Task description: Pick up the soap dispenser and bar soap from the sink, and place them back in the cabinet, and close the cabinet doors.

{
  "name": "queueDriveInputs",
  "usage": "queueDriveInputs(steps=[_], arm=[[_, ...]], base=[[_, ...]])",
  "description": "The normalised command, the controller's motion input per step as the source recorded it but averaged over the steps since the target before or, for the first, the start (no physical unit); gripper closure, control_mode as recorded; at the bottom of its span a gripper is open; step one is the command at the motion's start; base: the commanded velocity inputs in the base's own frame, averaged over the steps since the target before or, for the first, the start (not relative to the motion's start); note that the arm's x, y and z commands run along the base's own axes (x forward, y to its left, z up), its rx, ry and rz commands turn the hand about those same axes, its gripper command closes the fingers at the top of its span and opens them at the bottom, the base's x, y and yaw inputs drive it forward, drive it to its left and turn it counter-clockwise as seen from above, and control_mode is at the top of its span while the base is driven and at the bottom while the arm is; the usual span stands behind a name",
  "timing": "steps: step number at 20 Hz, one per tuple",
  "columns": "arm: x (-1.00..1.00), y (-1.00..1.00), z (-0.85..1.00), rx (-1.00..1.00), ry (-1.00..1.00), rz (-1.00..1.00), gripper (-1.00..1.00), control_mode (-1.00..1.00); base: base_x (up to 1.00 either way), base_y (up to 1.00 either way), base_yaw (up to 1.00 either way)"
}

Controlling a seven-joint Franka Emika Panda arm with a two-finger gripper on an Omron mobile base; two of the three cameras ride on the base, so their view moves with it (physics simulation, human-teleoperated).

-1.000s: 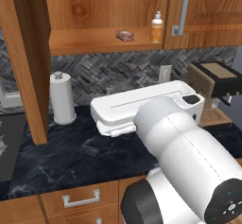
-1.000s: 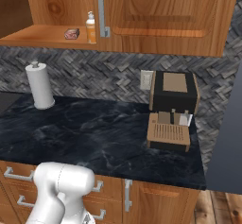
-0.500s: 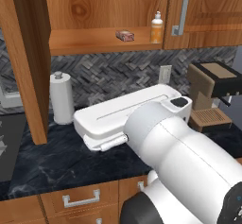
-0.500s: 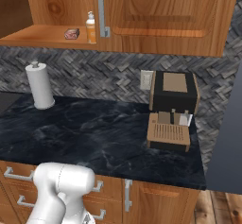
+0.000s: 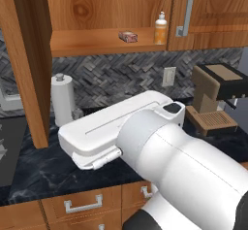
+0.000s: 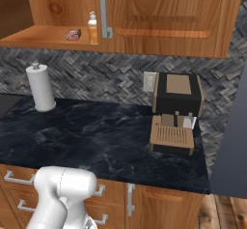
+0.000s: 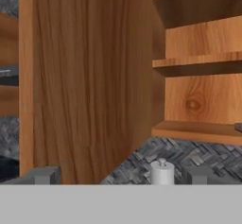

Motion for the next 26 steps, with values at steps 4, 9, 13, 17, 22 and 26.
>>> queueDriveInputs(steps=[4,9,13,17,22,26], arm=[[-0.20,0.35,0.00,0.00,0.04,0.01,-1.00,-1.00],[-0.16,0.19,0.00,0.00,0.03,0.01,-1.00,-1.00],[-0.13,0.03,0.00,0.00,0.00,0.02,-1.00,-1.00],[-0.15,0.16,0.00,0.00,0.00,0.01,-1.00,-1.00],[-0.11,0.32,0.00,0.00,0.01,0.00,-1.00,-1.00],[-0.05,0.26,0.00,0.00,0.00,0.00,-1.00,-1.00]], base=[[0.00,0.00,0.00],[0.00,0.00,0.00],[0.00,0.00,0.00],[0.00,0.00,0.00],[0.00,0.00,0.00],[0.00,0.00,0.00]])
